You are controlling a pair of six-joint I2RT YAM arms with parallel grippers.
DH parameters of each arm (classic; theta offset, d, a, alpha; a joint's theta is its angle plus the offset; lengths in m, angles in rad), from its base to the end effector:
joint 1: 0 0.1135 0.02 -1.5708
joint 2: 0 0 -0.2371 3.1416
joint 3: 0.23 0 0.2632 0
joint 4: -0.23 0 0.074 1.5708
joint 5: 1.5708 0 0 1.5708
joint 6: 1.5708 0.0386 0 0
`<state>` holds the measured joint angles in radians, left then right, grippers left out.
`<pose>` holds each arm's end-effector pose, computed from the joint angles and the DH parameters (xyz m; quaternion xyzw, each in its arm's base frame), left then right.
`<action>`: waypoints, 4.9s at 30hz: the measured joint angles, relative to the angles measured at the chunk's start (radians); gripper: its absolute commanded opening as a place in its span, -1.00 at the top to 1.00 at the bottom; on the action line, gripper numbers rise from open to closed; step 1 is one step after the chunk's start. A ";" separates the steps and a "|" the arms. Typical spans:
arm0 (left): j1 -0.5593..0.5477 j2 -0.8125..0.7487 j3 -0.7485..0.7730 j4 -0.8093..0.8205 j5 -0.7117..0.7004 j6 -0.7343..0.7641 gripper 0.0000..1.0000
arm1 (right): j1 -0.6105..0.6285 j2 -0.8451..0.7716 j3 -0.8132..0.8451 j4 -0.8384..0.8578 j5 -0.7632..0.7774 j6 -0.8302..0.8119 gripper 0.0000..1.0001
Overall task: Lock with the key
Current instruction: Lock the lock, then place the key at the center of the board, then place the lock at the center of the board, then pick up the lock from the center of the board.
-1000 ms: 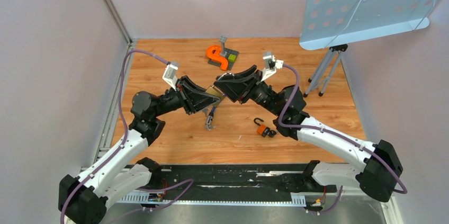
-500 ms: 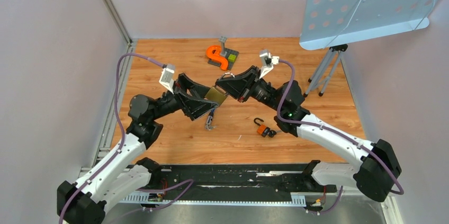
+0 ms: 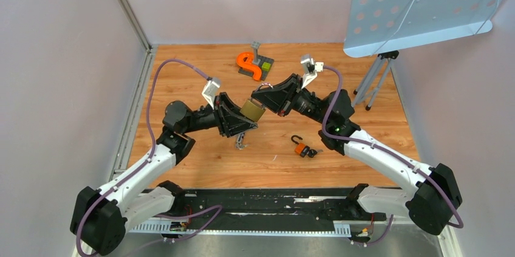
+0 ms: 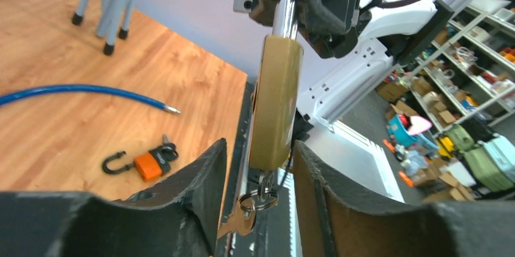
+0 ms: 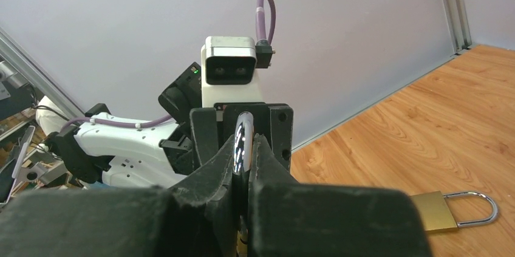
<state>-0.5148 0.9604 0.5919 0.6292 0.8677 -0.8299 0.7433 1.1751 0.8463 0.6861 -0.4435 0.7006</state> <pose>0.1947 -0.1440 0.2970 0.2425 0.5982 -0.6485 0.4034 0.2042 0.2101 0.3444 -0.1925 0.5523 0.6237 0.5186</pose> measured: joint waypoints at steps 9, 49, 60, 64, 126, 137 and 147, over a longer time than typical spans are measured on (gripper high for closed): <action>0.011 0.013 -0.032 0.079 0.059 0.000 0.97 | -0.014 -0.012 0.000 0.000 -0.022 0.000 1.00; 0.080 -0.048 0.086 -0.416 -0.342 0.203 1.00 | -0.148 0.102 0.115 0.070 0.001 0.003 1.00; 0.425 0.310 0.172 -0.597 -0.679 0.211 1.00 | -0.151 0.708 0.382 -0.048 -0.054 0.064 1.00; 0.476 0.399 0.225 -0.675 -0.761 0.257 1.00 | -0.131 0.909 0.476 -0.068 -0.117 0.118 1.00; 0.491 -0.037 0.171 -1.276 -1.271 0.304 -0.48 | 0.266 1.128 0.827 -0.621 0.600 -0.261 -0.63; 0.491 -0.065 0.171 -1.259 -1.270 0.306 -0.51 | 0.268 1.178 0.923 -0.779 0.949 -0.213 -0.97; 0.491 -0.065 0.171 -1.234 -1.258 0.315 -0.53 | 0.262 1.276 1.050 -0.855 1.013 -0.216 -1.00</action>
<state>-0.0238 0.8955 0.7628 -0.6052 -0.3908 -0.5144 1.0054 2.4512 1.8965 -0.1692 0.5697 0.4847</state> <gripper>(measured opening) 0.761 0.998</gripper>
